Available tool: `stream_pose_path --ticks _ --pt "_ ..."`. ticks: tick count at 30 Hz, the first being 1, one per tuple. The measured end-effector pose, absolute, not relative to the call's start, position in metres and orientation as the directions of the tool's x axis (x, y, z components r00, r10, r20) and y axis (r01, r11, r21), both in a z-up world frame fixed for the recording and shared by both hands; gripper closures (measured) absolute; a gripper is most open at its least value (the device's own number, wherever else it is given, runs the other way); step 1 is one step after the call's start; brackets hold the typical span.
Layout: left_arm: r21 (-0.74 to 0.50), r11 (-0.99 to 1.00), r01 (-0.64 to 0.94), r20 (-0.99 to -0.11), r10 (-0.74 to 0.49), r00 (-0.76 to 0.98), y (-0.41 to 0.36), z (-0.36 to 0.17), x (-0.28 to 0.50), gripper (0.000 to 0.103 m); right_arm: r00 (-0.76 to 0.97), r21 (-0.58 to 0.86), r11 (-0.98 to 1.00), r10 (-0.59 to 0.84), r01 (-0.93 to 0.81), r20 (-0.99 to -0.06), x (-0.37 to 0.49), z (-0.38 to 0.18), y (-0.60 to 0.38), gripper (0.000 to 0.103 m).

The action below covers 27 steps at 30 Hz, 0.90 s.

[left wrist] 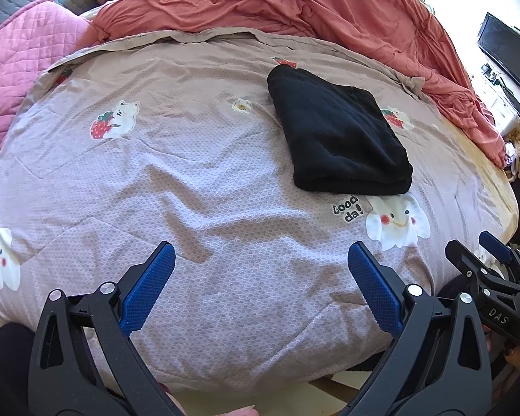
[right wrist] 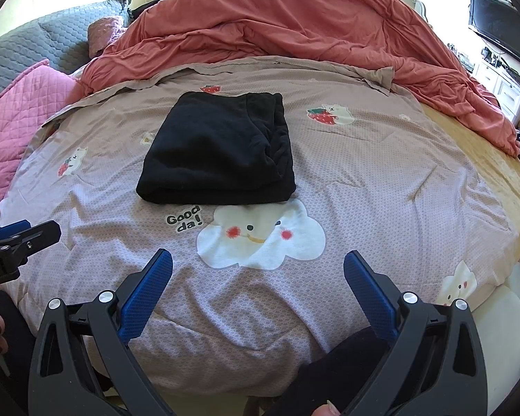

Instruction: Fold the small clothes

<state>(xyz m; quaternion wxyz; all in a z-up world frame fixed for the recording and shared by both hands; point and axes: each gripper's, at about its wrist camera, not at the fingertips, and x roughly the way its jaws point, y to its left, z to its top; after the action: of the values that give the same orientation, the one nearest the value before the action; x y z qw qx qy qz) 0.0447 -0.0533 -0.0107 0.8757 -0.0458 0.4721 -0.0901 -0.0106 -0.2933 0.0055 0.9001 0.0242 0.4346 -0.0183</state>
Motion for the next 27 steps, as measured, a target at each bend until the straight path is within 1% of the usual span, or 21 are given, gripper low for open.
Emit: stream_pose_path --ticks 27 --pt "-0.16 0.982 0.098 -0.82 -0.188 0.541 -0.0507 -0.0079 0.0449 0.009 0.625 0.023 0.998 -0.016 0.054 -0.78 -0.0114 0.0049 -0.2988 0.005"
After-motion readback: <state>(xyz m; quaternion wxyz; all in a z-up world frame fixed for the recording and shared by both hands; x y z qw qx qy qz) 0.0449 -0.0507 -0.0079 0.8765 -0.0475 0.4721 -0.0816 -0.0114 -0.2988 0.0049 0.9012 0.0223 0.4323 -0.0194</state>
